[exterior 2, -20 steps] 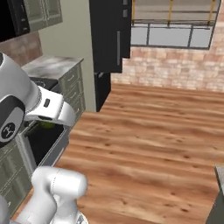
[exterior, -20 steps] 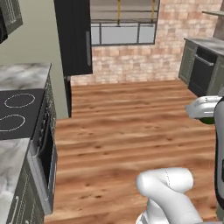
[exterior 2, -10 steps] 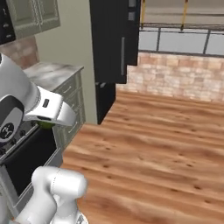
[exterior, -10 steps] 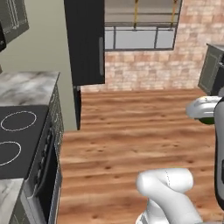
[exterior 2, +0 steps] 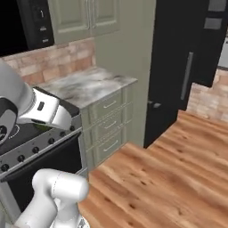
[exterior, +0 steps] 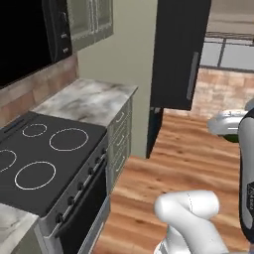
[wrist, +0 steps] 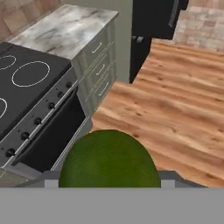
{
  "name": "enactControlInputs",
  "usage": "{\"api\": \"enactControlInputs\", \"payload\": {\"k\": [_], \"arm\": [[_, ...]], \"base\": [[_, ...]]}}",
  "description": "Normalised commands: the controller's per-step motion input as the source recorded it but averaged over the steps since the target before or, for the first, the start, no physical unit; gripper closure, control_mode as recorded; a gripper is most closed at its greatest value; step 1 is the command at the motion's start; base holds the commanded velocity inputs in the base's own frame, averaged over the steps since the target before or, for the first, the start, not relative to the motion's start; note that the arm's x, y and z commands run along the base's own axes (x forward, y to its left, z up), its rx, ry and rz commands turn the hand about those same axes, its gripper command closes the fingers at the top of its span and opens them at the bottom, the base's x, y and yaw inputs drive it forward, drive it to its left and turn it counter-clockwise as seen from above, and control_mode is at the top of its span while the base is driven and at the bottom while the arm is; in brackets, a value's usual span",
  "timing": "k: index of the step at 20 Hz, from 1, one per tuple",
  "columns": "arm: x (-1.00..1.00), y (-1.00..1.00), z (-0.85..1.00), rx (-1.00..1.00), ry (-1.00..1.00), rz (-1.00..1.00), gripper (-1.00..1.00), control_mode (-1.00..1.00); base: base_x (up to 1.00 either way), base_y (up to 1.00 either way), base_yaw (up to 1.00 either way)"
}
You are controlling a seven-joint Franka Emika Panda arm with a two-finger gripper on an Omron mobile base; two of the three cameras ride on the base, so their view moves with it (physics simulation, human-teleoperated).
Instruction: Transport the steak and lime to the fridge. Place the steak on the rack containing meat and place the lime on the rack containing the vegetable, ensuring meats and vegetables are on different racks.
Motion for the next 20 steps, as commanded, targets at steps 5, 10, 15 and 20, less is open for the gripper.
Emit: {"api": "enactControlInputs", "payload": {"k": [5,10,15,20], "arm": [[0.00,0.00,0.00,0.00,0.00,0.00,1.00,1.00],[0.00,0.00,0.00,0.00,0.00,0.00,1.00,1.00],[0.00,0.00,0.00,0.00,0.00,0.00,1.00,1.00],[0.00,0.00,0.00,0.00,0.00,0.00,1.00,1.00]], "base": [[0.37,-0.18,0.92],[-0.03,-0.38,0.86],[-0.78,-0.89,0.48],[-1.00,-1.00,0.31]]}}
